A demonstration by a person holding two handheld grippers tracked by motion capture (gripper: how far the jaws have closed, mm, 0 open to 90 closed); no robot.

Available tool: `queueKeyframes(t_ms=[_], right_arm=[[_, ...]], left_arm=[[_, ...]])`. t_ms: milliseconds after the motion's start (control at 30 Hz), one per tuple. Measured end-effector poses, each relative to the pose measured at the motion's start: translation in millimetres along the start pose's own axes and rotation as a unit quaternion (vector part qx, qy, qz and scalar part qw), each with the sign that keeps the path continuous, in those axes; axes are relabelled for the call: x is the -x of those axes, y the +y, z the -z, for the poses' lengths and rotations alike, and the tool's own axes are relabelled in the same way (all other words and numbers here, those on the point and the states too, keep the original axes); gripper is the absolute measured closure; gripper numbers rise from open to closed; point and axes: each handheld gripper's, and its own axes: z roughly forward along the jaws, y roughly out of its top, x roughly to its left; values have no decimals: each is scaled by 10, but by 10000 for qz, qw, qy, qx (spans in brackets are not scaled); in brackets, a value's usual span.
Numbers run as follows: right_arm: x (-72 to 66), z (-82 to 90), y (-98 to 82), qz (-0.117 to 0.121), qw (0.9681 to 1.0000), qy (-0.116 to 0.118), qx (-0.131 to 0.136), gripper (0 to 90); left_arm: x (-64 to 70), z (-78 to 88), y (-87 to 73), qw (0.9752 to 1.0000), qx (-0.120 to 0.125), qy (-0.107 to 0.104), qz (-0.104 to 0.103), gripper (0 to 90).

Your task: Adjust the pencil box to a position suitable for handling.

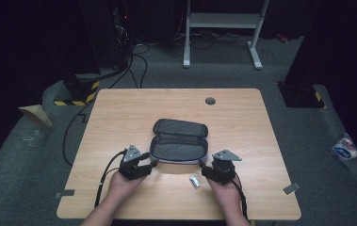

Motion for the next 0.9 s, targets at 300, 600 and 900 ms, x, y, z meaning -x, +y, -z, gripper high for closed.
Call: queueKeyframes(t_ms=[300, 600, 900], right_arm=[[242, -131, 118, -171, 9993, -325, -92, 413], [309, 11, 207, -270, 9990, -275, 241, 477], [263, -237, 308, -195, 9995, -239, -68, 508]], left_arm=[[-26, -14, 25, 9994, 55, 344, -73, 578], [31, 124, 193, 9969, 589, 473, -214, 631], [-11, -120, 133, 9993, 67, 371, -52, 626]])
